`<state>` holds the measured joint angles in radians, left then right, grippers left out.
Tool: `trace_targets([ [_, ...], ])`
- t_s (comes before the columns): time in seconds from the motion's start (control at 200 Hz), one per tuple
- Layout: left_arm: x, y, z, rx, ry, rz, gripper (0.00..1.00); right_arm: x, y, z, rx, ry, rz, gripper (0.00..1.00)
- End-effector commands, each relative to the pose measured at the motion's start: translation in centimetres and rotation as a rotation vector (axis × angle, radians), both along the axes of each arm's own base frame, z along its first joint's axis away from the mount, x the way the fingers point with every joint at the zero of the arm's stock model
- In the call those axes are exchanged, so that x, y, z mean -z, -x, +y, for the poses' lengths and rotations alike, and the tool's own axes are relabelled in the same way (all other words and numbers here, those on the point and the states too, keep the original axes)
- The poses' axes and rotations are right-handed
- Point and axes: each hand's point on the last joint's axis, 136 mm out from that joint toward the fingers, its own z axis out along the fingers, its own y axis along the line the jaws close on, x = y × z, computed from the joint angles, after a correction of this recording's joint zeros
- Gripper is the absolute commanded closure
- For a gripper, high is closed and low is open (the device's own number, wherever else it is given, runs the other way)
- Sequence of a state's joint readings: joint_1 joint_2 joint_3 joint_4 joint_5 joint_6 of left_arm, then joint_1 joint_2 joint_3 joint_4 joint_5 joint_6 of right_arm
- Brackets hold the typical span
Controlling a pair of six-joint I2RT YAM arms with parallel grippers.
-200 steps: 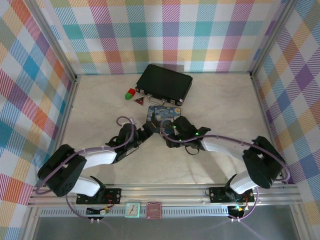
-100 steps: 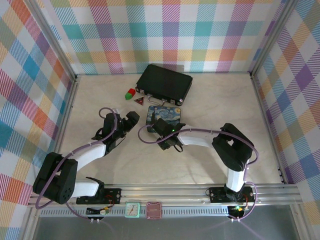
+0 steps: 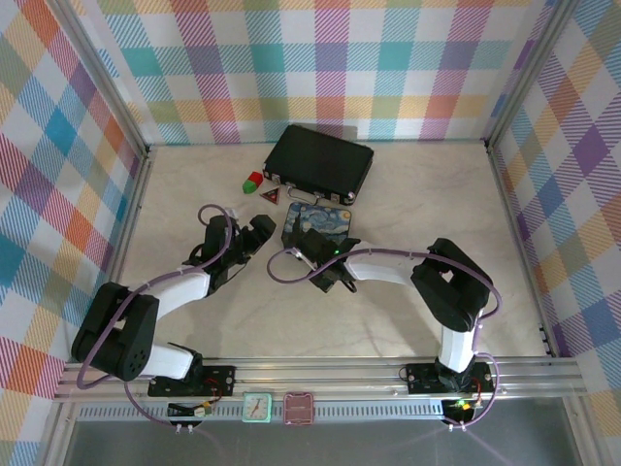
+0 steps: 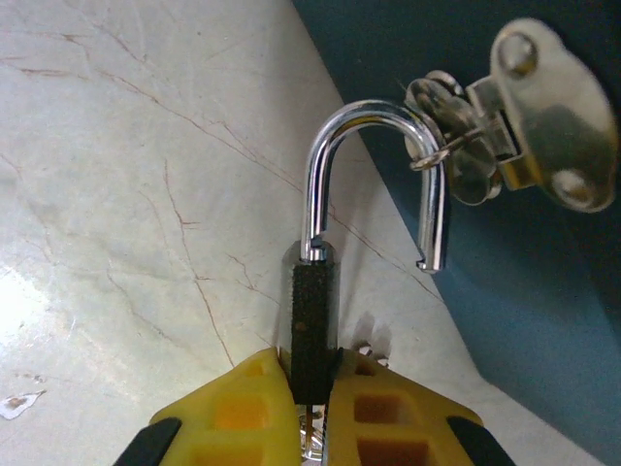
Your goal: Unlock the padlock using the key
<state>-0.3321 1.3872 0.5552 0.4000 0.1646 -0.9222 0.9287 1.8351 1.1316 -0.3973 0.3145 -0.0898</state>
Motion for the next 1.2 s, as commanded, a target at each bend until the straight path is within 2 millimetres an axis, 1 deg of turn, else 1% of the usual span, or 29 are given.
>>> trace_targets([
  [0.0, -1.8, -1.3, -0.4, 0.023, 0.007, -0.067, 0.12, 0.0, 0.2, 0.8, -0.105, 0.000, 0.014, 1.00],
  [0.09, -2.1, -2.0, -0.8, 0.065, -0.016, -0.093, 0.12, -0.4, 0.3, 1.1, -0.139, -0.035, 0.022, 1.00],
  [0.175, -2.5, -3.0, -2.0, 0.132, -0.028, -0.118, 0.13, -0.9, 0.4, 1.7, -0.192, -0.091, 0.032, 1.00],
  [0.255, -2.3, -3.7, -3.0, 0.184, -0.033, -0.125, 0.14, -1.5, 0.2, 2.4, -0.251, -0.120, -0.005, 1.00],
  [0.35, -1.8, -4.2, -3.5, 0.212, -0.034, -0.132, 0.17, -1.9, -0.4, 2.9, -0.273, -0.127, -0.025, 1.00],
  [0.495, -0.8, -4.0, -4.4, 0.243, -0.002, -0.126, 0.20, -1.8, -0.8, 3.5, -0.283, -0.132, -0.006, 1.00],
  [0.665, 0.4, -3.2, -5.2, 0.250, 0.032, -0.116, 0.21, -2.7, -1.3, 4.8, -0.304, -0.168, -0.012, 1.00],
  [0.8, 0.0, -2.8, -6.1, 0.255, 0.072, -0.134, 0.22, -3.1, -1.7, 5.5, -0.314, -0.181, -0.012, 1.00],
  [0.985, 0.0, -2.6, -6.8, 0.260, 0.128, -0.136, 0.23, -2.9, -1.7, 6.3, -0.321, -0.199, 0.005, 1.00],
  [1.04, 0.1, -2.6, -6.7, 0.248, 0.145, -0.138, 0.24, -3.0, -1.6, 6.4, -0.317, -0.209, 0.011, 1.00],
  [1.1, -0.2, -2.7, -6.2, 0.226, 0.137, -0.149, 0.24, -3.7, -1.5, 6.5, -0.304, -0.241, 0.006, 1.00],
  [1.195, -0.2, -2.8, -4.2, 0.158, 0.076, -0.139, 0.23, -5.5, -0.7, 6.3, -0.280, -0.313, 0.001, 1.00],
])
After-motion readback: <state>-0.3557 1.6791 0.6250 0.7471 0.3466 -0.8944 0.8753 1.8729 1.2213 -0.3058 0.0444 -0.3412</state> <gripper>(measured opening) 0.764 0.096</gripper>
